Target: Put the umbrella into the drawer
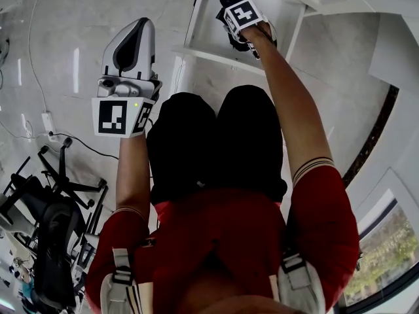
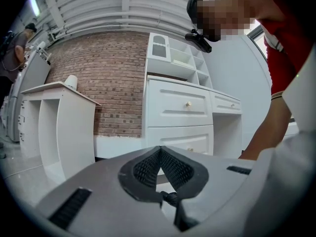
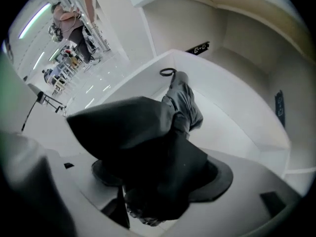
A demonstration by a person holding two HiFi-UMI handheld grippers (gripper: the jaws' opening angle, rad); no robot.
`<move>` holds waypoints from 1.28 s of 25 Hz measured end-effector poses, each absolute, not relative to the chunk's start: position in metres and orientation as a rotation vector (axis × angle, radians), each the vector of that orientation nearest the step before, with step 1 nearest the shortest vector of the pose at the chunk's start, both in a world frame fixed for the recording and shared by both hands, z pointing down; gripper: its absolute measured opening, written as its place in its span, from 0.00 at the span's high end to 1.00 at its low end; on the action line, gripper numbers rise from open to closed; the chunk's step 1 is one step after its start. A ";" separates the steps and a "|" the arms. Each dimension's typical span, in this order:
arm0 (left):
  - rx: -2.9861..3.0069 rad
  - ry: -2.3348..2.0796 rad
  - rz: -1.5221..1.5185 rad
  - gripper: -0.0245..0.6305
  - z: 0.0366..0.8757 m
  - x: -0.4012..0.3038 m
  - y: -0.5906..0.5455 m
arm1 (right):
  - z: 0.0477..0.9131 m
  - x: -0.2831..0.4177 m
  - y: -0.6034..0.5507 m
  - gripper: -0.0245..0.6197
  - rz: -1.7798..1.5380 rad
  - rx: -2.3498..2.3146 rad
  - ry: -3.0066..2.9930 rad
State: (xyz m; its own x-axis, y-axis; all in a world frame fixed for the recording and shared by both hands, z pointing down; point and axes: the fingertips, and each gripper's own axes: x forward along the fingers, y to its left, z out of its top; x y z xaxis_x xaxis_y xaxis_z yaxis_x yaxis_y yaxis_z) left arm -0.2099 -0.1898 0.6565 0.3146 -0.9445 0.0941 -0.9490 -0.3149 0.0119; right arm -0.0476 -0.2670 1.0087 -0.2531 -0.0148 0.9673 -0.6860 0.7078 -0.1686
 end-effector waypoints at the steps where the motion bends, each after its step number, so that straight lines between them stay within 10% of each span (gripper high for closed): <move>1: 2.494 -1.798 0.108 0.95 0.652 -0.209 -0.190 | 0.999 -0.046 -0.268 0.45 0.657 0.566 -1.741; 6: 2.493 -1.777 0.126 0.95 0.616 -0.205 -0.193 | 0.931 -0.036 -0.264 0.48 0.503 0.572 -1.804; 17: 2.505 -1.682 0.176 0.95 0.500 -0.183 -0.185 | 0.721 -0.057 -0.248 0.94 0.269 0.696 -2.222; 32: 2.569 -1.629 0.210 0.95 0.328 -0.153 -0.159 | 0.428 -0.056 -0.198 0.96 0.226 0.897 -2.683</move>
